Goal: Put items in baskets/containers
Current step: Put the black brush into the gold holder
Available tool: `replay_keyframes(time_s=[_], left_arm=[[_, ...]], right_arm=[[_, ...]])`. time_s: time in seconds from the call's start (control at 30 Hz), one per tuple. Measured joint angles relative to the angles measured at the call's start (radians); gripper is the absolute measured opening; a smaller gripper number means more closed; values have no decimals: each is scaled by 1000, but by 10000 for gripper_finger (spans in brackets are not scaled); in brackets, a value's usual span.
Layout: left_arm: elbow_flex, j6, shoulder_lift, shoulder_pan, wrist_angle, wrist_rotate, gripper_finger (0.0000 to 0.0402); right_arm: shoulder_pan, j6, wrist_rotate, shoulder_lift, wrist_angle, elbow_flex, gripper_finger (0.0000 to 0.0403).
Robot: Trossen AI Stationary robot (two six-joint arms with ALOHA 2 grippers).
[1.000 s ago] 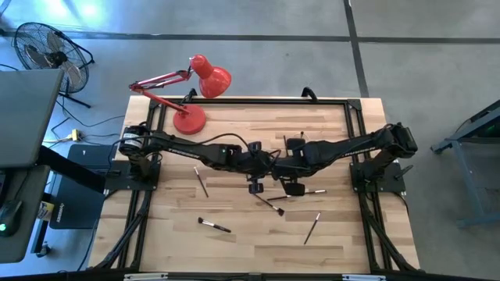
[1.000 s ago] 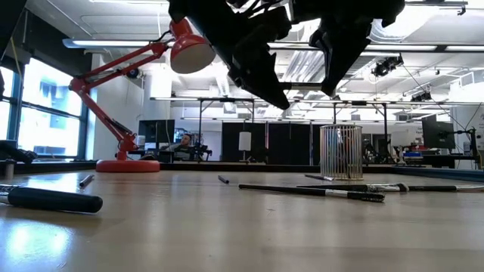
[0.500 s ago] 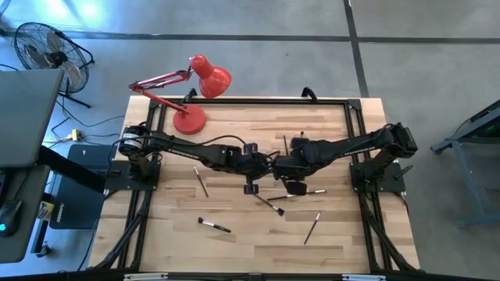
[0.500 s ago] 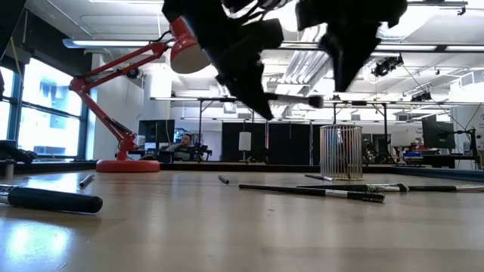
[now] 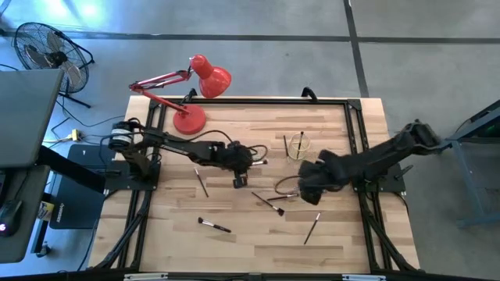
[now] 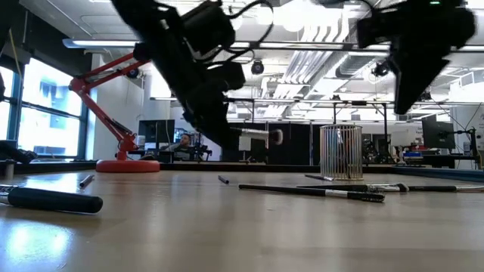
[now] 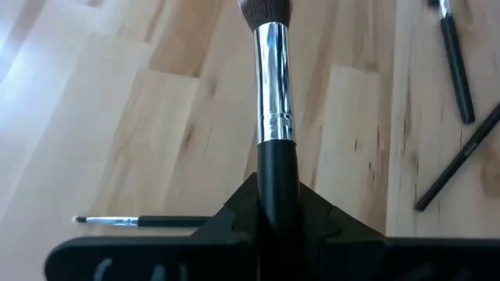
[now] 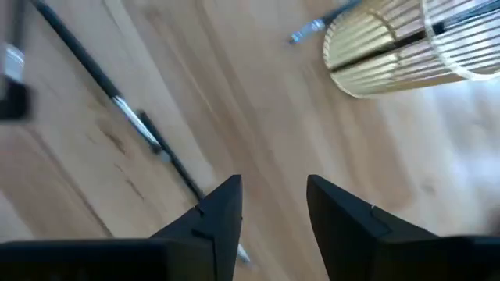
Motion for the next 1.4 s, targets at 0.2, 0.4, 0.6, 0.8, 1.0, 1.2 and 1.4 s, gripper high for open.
replay_keyframes(time_s=[0.2,0.4,0.6,0.8,1.0,1.2,1.4], left_arm=[[-74,-1,-58,10,309,48,27],[-77,3,-65,9,515,74,27],[-77,-29,-63,9,702,66,28],[-77,-36,-63,9,789,60,28],[-77,-45,-54,9,814,56,28],[-77,-55,-53,9,820,56,28],[-78,-56,-53,9,807,65,28]], right_arm=[[74,45,323,-152,789,-371,125],[54,-270,409,-110,1742,-675,124],[19,-472,447,-40,2096,-734,123],[-39,-626,422,3,2143,-628,123],[-91,-729,355,16,2149,-517,124],[-127,-792,358,16,2162,-472,124],[-168,-778,337,16,2165,-461,124]])
